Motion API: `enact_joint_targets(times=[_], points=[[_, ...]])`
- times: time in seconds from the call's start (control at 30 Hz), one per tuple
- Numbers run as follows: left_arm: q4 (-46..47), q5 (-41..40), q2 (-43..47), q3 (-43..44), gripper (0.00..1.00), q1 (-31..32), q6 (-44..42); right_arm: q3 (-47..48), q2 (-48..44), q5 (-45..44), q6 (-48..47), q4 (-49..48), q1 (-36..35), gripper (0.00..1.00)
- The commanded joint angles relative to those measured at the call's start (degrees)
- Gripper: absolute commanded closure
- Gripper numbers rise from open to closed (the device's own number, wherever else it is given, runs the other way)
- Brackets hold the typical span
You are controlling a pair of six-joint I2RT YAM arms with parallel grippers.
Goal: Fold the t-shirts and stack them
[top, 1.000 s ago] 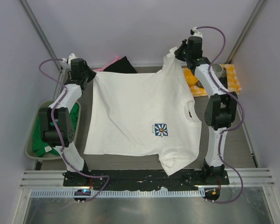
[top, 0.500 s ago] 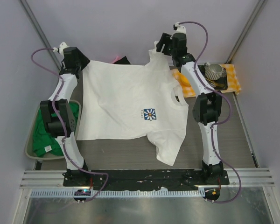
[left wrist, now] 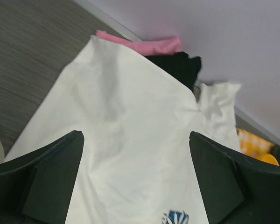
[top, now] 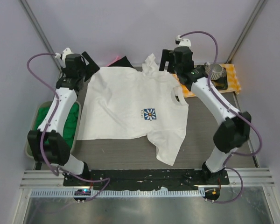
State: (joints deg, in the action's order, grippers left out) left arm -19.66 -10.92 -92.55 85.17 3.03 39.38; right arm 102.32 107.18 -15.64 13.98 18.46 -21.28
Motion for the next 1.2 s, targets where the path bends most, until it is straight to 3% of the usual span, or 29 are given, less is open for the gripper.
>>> enact_joint_targets(times=[0.0, 0.1, 0.27, 0.47, 0.7, 1.17], points=[[-6.52, 1.32, 13.17, -6.82, 0.0, 4.35, 1.58, -16.85, -21.52, -3.08, 4.47, 5.88, -5.43, 0.01], [-10.73, 2.04, 19.59, -12.19, 0.0, 8.91, 1.58, -29.86, -29.36, -4.48, 8.78, 10.52, -6.67, 0.01], [-13.47, -0.15, 27.07, -23.62, 0.0, 18.49, 3.95, -39.29, -36.15, -5.02, 16.93, 20.81, -8.95, 0.0], [-13.48, -3.67, 29.27, -35.06, 0.0, 23.07, 7.11, -53.09, -42.84, -3.87, 23.55, 19.52, -12.12, 0.0], [-10.93, -4.9, 28.57, -39.2, 0.0, 26.24, 8.7, -57.23, -38.28, -7.3, 27.77, 19.07, -15.63, 0.0], [-8.03, -2.71, 28.04, -39.9, 0.0, 27.91, 7.38, -55.48, -21.05, -15.82, 31.02, 19.6, -18.89, 0.0]])
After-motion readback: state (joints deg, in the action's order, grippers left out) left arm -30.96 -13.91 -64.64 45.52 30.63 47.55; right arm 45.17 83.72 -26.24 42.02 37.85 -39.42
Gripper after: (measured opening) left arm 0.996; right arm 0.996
